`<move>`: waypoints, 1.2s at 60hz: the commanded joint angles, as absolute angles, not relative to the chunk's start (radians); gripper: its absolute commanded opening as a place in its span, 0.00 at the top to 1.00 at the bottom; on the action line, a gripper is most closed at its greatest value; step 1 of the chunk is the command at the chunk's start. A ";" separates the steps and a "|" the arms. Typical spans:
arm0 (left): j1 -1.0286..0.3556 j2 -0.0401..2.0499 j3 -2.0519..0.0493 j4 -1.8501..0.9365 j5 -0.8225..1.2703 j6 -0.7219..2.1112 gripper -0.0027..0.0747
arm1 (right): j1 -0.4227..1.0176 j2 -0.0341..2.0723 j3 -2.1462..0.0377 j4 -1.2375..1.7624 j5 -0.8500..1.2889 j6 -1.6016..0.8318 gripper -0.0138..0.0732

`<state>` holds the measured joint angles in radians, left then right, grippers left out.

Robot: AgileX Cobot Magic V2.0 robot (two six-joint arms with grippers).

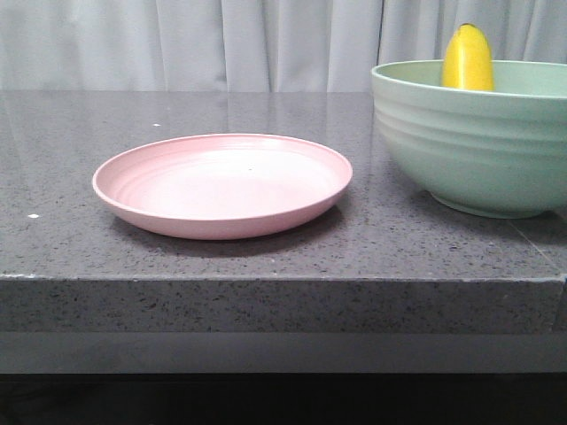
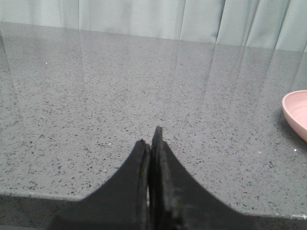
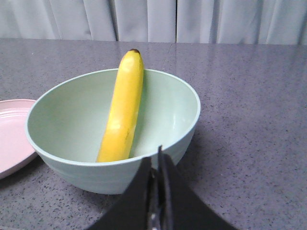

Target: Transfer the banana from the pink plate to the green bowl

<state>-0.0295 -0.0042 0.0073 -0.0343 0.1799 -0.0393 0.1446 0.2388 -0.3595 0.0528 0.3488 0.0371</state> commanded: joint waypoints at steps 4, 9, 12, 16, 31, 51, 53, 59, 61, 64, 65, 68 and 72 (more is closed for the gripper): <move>-0.027 -0.024 0.010 -0.040 0.092 -0.041 0.99 | 0.142 0.246 -0.384 0.054 0.263 0.039 0.91; -0.027 -0.024 0.010 -0.040 0.092 -0.041 0.99 | 0.142 0.245 -0.369 0.050 0.253 0.039 0.91; -0.027 -0.024 0.010 -0.040 0.092 -0.041 0.99 | 0.136 0.236 -0.343 0.049 0.230 0.039 0.91; -0.027 -0.024 0.010 -0.040 0.092 -0.041 0.99 | 0.117 0.209 -0.286 0.050 0.174 0.039 0.91; -0.027 -0.024 0.010 -0.040 0.092 -0.041 0.99 | 0.012 0.043 -0.049 0.096 0.068 0.039 0.91; -0.027 -0.023 0.010 -0.040 0.092 -0.041 0.99 | -0.014 -0.033 0.027 0.098 0.119 0.039 0.91; -0.027 -0.023 0.010 -0.040 0.092 -0.041 0.99 | -0.014 -0.033 0.027 0.098 0.120 0.039 0.91; -0.027 -0.023 0.010 -0.040 0.092 -0.041 0.99 | -0.014 -0.033 0.027 0.098 0.120 0.039 0.91; -0.027 -0.023 0.010 -0.040 0.092 -0.041 0.99 | -0.014 -0.033 0.027 0.098 0.120 0.039 0.91; -0.027 -0.023 0.010 -0.040 0.092 -0.041 0.99 | -0.014 -0.033 0.027 0.098 0.120 0.039 0.91; -0.027 -0.023 0.010 -0.040 0.092 -0.041 0.99 | -0.014 -0.033 0.027 0.098 0.120 0.039 0.91; -0.027 -0.023 0.010 -0.040 0.092 -0.041 0.99 | -0.014 -0.033 0.027 0.098 0.120 0.039 0.91; -0.027 -0.023 0.010 -0.040 0.092 -0.041 0.99 | -0.014 -0.033 0.027 0.098 0.120 0.039 0.91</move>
<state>-0.0295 -0.0042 0.0073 -0.0343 0.1775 -0.0393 -0.0057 -0.0092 0.0272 0.0943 0.1935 0.0394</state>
